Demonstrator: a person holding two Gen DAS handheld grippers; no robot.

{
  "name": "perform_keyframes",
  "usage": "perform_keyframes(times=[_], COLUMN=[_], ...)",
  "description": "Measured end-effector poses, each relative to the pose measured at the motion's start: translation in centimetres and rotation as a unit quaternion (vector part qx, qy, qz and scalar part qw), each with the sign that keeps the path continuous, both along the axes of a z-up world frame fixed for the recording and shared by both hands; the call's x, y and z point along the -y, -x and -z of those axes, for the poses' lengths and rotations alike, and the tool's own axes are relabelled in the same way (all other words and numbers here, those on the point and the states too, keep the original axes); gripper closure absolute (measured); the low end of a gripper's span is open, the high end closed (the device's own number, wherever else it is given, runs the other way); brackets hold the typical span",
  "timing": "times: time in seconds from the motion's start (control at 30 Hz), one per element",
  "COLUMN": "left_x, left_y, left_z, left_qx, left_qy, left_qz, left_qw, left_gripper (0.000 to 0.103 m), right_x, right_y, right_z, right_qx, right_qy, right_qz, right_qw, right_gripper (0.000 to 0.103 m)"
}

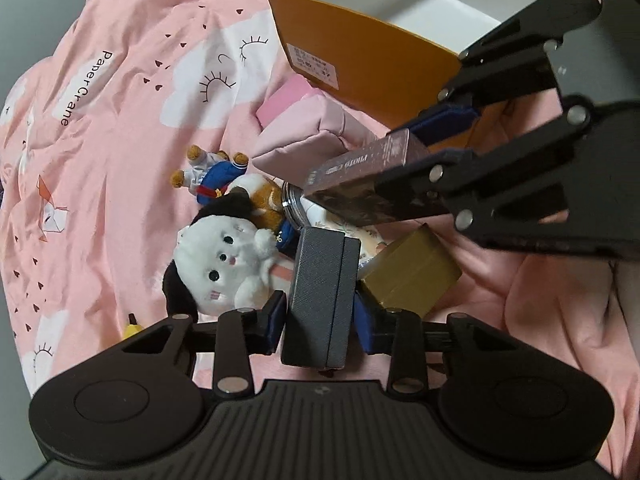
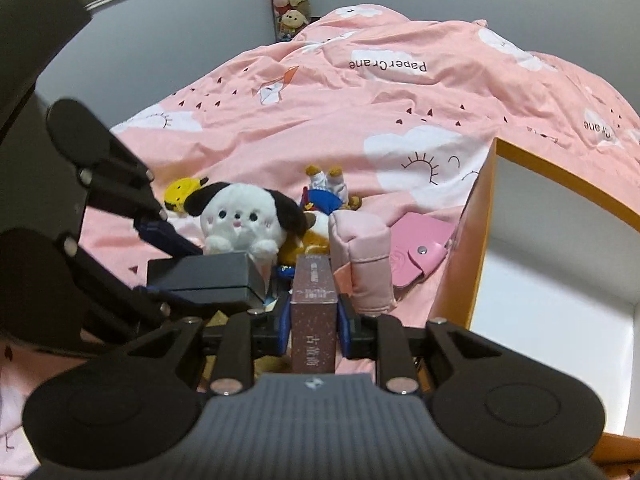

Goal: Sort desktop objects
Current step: 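Grasp the slim mauve box with the right tool while the left tool grasps the black square box, then carry the black box and mauve box with both tools over the orange box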

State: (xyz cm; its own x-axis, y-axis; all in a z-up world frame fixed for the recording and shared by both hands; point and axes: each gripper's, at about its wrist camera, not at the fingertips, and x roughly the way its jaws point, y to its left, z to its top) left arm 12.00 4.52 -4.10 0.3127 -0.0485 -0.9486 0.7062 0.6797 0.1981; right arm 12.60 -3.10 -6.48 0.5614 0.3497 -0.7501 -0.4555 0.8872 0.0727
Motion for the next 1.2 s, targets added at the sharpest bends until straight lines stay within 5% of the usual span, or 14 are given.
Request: perform_keyframes(times=[0.37, 0.8, 1.03, 1.2], left_x=[-0.4, 1.7, 5.7, 8.6], left_y=[-0.9, 0.3, -0.9, -2.4], left_z=[0.0, -10.3, -13.3, -12.6], left_qx=[-0.011, 0.058, 0.075, 0.041], left_qy=[0.009, 0.129, 0.200, 0.225], left_qz=[-0.032, -0.109, -0.106, -0.099], left_qw=[0.9994, 0.9840, 0.9710, 0.9684], left_gripper=[0.063, 0.064, 0.064, 0.064], right_x=[1.8, 8.8, 13.6, 16.3], right_y=[0.1, 0.3, 0.8, 0.3], right_z=[-1.2, -7.8, -11.2, -10.3], right_qx=[0.001, 0.010, 0.058, 0.040], right_qy=[-0.035, -0.158, -0.158, -0.139], right_qz=[0.008, 0.054, 0.114, 0.153], right_qw=[0.999, 0.986, 0.979, 0.978], right_gripper=[0.079, 0.079, 0.079, 0.079])
